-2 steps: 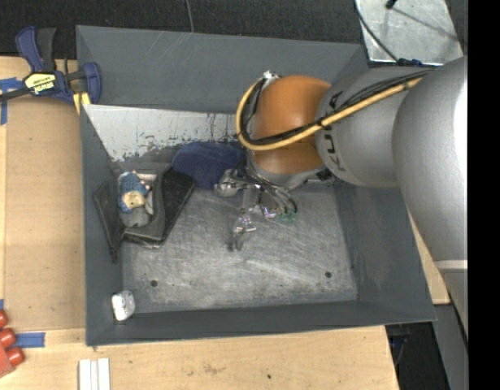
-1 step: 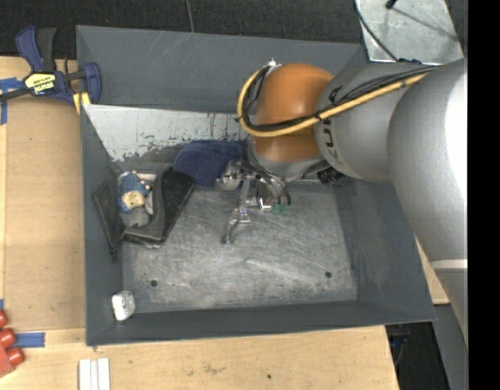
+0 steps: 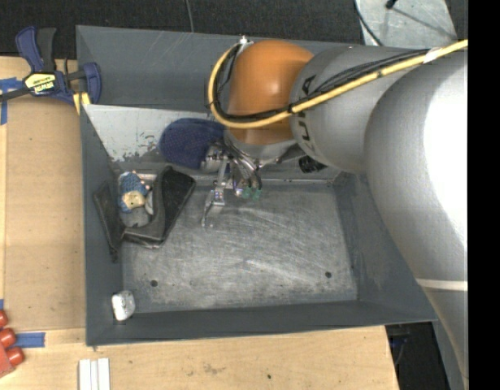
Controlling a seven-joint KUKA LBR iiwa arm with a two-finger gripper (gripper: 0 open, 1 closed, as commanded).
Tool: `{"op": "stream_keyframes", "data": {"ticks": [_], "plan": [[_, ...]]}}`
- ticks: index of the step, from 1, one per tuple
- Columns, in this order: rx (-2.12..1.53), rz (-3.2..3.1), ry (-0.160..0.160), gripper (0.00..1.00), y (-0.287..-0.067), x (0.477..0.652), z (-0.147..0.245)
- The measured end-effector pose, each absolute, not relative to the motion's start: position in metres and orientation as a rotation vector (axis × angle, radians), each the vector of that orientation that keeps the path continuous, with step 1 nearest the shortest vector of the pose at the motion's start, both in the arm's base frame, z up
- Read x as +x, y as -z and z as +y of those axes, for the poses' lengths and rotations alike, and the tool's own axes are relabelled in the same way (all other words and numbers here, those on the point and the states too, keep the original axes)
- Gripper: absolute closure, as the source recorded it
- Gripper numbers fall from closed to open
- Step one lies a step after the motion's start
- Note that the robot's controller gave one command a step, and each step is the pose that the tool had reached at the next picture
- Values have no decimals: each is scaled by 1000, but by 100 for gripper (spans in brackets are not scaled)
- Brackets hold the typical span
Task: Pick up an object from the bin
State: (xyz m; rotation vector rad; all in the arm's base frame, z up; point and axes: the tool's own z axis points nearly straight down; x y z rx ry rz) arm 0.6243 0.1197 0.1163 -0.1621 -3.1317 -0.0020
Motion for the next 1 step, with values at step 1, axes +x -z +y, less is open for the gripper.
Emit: {"op": "stream_keyframes", "data": {"ticks": [1], "plan": [[-121, -3148, 7, 0, -169, 612, 163]]}}
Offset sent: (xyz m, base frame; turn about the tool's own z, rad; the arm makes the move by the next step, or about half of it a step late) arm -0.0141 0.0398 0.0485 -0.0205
